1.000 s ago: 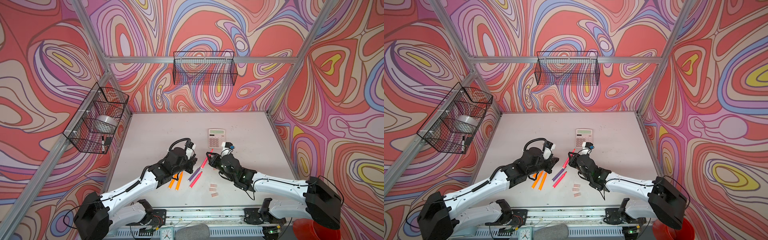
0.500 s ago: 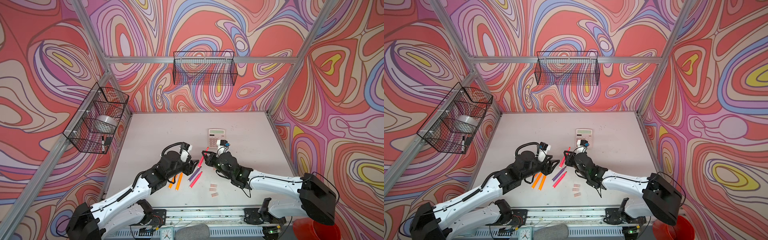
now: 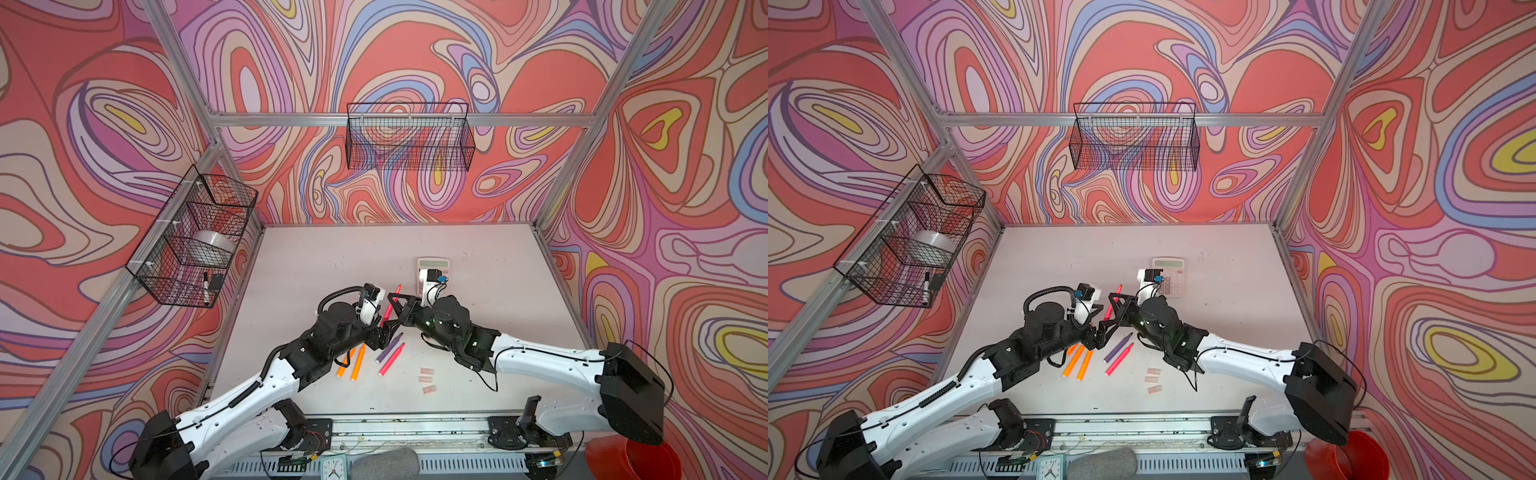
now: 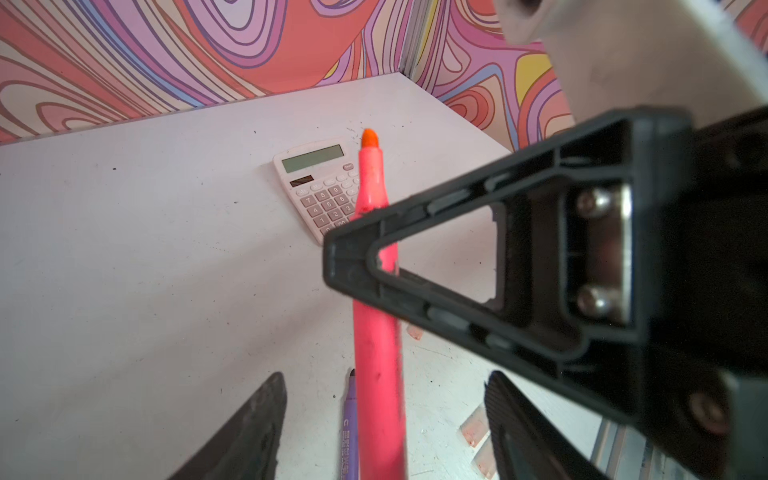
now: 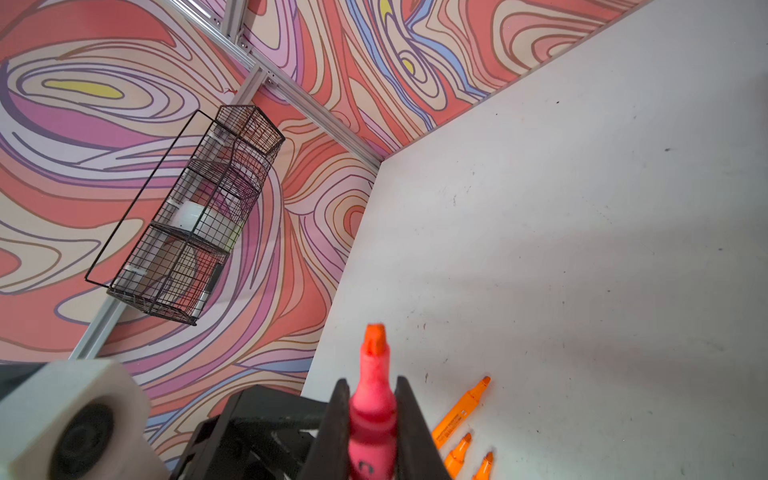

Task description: Insert the pens into the pen caps

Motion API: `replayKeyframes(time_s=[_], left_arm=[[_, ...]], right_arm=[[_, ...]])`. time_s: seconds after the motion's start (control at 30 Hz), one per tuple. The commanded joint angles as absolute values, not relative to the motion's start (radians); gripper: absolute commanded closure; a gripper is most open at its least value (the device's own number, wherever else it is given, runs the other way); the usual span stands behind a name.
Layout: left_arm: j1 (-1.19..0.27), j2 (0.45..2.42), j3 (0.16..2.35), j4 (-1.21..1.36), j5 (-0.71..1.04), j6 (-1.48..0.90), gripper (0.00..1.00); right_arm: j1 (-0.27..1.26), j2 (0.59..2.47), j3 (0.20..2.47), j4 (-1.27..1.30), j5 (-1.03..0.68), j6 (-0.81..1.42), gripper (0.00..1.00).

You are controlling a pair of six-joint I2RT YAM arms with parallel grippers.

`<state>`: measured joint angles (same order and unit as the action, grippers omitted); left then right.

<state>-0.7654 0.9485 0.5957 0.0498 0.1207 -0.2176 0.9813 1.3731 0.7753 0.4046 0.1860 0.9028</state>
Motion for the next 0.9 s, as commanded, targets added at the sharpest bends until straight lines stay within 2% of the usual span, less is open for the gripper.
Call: replayKeyframes(time_s=[0.0, 0.27, 0.43, 0.53, 0.63, 0.7, 0.87], left_arm=[[-0.764, 0.991, 0.634, 0.055, 0.142, -0.186, 0.4], [-0.762, 1.04, 0.657, 0.054, 0.147, -0.192, 0.61], [-0.762, 1.018, 0.657, 0.046, 0.153, -0.191, 0.65], [-0.762, 1.008, 0.658, 0.039, 0.152, -0.19, 0.58], [-0.763, 1.002, 0.657, 0.036, 0.147, -0.189, 0.58], [-0.762, 1.002, 0.658, 0.034, 0.145, -0.187, 0.61], [-0.762, 1.011, 0.667, 0.033, 0.137, -0.188, 0.76]], right_arm=[[1.003, 1.398, 0.801, 0.422, 0.165, 0.896, 1.0], [1.025, 1.407, 0.793, 0.425, 0.187, 0.897, 1.0], [1.027, 1.414, 0.786, 0.426, 0.201, 0.893, 1.0], [1.026, 1.414, 0.786, 0.413, 0.213, 0.891, 1.0], [1.026, 1.413, 0.785, 0.41, 0.22, 0.887, 1.0], [1.027, 1.414, 0.789, 0.4, 0.222, 0.885, 1.0], [1.029, 1.414, 0.792, 0.405, 0.214, 0.878, 1.0]])
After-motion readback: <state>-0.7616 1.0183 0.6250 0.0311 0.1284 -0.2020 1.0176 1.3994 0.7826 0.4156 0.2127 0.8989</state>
